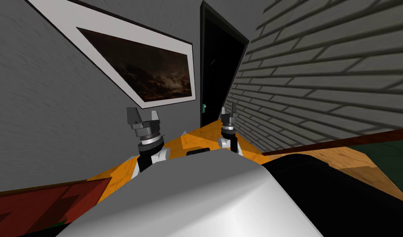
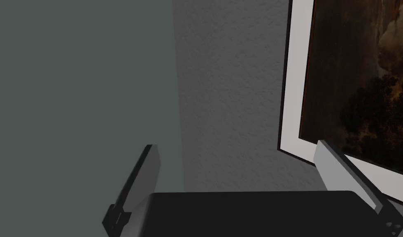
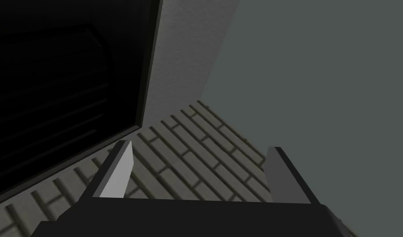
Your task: Pull the door open
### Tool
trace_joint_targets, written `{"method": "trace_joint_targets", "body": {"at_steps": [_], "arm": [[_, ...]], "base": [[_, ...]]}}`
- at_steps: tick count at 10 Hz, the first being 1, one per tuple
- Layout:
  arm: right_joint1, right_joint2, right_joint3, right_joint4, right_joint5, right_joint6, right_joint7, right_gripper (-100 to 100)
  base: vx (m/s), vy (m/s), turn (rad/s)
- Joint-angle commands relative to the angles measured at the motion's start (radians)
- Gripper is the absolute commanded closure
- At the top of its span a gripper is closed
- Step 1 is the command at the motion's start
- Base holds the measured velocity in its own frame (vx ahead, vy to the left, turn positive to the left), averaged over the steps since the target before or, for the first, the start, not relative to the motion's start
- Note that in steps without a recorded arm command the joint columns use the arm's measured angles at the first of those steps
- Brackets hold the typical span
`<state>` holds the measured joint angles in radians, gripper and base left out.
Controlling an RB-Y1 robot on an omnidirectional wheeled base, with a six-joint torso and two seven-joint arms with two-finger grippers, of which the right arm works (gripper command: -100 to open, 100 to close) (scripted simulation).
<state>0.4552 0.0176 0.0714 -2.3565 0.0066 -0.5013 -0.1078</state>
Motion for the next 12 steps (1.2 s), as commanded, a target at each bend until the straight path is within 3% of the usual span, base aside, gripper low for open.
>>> {"method": "trace_joint_targets", "body": {"at_steps": [1, 12], "arm": [[-0.014, -0.013, -0.004, 0.036, 0.019, 0.001, 0.027, -100], [-0.108, -0.083, -0.027, 0.272, 0.148, 0.005, 0.209, -100]], "base": [[0.048, -0.021, 0.023], [0.09, -0.03, 0.023]]}}
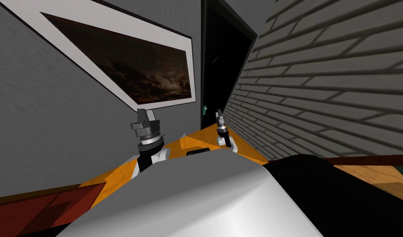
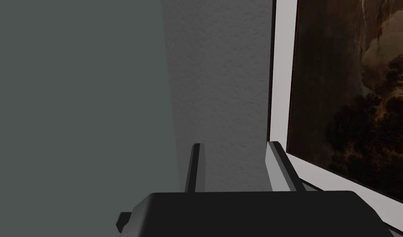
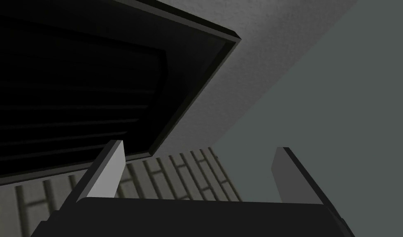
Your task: Pull the door open
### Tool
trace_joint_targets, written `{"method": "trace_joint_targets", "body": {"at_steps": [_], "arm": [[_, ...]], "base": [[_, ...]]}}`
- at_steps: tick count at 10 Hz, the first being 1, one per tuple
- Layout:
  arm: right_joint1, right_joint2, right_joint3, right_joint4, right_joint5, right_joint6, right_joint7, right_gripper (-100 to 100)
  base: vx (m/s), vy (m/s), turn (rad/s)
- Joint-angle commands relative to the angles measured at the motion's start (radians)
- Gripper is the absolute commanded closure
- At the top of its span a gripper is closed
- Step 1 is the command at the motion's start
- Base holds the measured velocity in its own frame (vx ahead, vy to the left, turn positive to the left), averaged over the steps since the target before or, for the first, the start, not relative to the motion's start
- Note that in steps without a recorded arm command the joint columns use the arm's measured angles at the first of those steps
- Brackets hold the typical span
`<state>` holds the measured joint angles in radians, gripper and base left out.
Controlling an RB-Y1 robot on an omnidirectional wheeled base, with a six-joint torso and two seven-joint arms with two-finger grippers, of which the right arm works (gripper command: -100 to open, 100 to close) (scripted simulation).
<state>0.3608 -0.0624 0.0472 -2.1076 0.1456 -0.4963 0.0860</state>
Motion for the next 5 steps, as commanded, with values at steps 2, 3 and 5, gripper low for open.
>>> {"method": "trace_joint_targets", "body": {"at_steps": [2, 3, 5], "arm": [[-0.036, -0.017, -0.008, 0.079, 0.039, 0.001, 0.058, -100], [-0.047, -0.024, -0.011, 0.104, 0.054, 0.001, 0.079, -100], [-0.07, -0.039, -0.017, 0.165, 0.086, 0.002, 0.123, -100]], "base": [[0.097, -0.033, 0.029], [0.095, -0.037, 0.027], [0.106, -0.04, 0.034]]}}
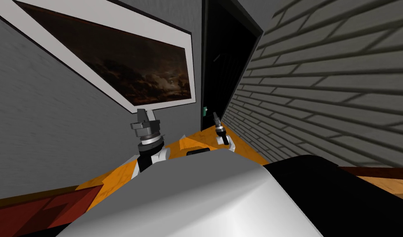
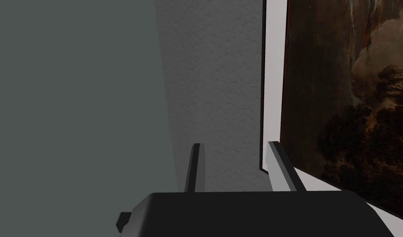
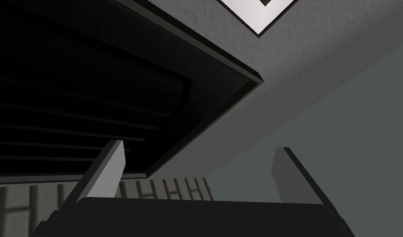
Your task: Pull the door open
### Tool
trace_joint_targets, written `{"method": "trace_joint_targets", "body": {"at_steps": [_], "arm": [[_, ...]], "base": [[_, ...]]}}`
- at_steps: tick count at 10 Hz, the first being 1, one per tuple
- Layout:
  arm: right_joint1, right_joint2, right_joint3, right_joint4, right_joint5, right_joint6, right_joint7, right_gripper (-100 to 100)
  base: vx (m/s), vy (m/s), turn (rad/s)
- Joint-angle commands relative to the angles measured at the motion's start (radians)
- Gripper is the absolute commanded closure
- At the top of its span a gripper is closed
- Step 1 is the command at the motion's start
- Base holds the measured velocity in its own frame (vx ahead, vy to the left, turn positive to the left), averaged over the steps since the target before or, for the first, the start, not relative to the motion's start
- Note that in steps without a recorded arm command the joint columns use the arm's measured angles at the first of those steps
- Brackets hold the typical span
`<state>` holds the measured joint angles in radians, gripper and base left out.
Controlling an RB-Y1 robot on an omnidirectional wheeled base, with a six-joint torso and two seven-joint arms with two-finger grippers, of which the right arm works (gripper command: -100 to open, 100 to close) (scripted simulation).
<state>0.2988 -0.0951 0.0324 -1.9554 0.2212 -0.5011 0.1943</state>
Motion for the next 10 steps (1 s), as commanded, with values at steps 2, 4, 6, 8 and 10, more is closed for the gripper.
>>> {"method": "trace_joint_targets", "body": {"at_steps": [2, 4, 6, 8, 10], "arm": [[-0.031, -0.02, -0.008, 0.071, 0.042, 0.008, 0.06, -100], [-0.055, -0.034, -0.014, 0.132, 0.075, 0.009, 0.107, -100], [-0.079, -0.048, -0.02, 0.192, 0.108, 0.01, 0.153, -100], [-0.091, -0.055, -0.023, 0.222, 0.124, 0.011, 0.176, -100], [-0.115, -0.068, -0.029, 0.282, 0.157, 0.012, 0.222, -100]], "base": [[0.09, -0.045, 0.026], [0.105, -0.039, 0.034], [0.098, -0.038, 0.031], [0.069, -0.043, 0.022], [0.063, -0.037, 0.025]]}}
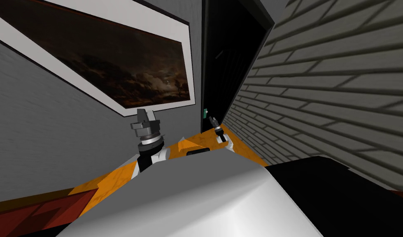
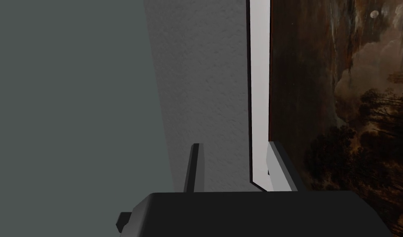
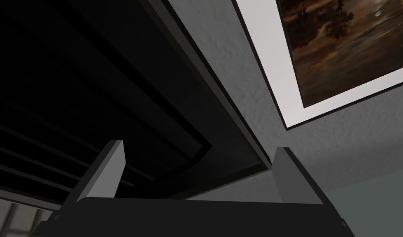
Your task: Pull the door open
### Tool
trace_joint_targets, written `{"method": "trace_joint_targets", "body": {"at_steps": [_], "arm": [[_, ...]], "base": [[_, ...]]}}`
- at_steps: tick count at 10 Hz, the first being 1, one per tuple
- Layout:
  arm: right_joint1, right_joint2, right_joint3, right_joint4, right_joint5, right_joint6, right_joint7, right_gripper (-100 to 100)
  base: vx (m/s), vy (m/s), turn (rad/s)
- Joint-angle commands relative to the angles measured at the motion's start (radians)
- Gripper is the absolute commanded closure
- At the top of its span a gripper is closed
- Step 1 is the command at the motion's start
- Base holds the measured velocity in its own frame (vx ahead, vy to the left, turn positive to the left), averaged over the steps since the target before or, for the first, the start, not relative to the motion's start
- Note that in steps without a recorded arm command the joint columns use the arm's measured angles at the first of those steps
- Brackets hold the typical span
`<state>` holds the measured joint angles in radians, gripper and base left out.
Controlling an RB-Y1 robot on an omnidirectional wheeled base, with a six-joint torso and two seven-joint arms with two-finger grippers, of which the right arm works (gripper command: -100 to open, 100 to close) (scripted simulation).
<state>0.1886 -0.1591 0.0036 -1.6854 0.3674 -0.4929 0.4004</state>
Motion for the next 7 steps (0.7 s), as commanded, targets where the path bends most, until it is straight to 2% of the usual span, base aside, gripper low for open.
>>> {"method": "trace_joint_targets", "body": {"at_steps": [1, 7], "arm": [[-0.017, -0.01, -0.003, 0.041, 0.027, 0.004, 0.038, -100], [-0.082, -0.045, -0.019, 0.206, 0.116, 0.007, 0.165, -100]], "base": [[0.088, -0.037, 0.033], [0.098, -0.045, 0.029]]}}
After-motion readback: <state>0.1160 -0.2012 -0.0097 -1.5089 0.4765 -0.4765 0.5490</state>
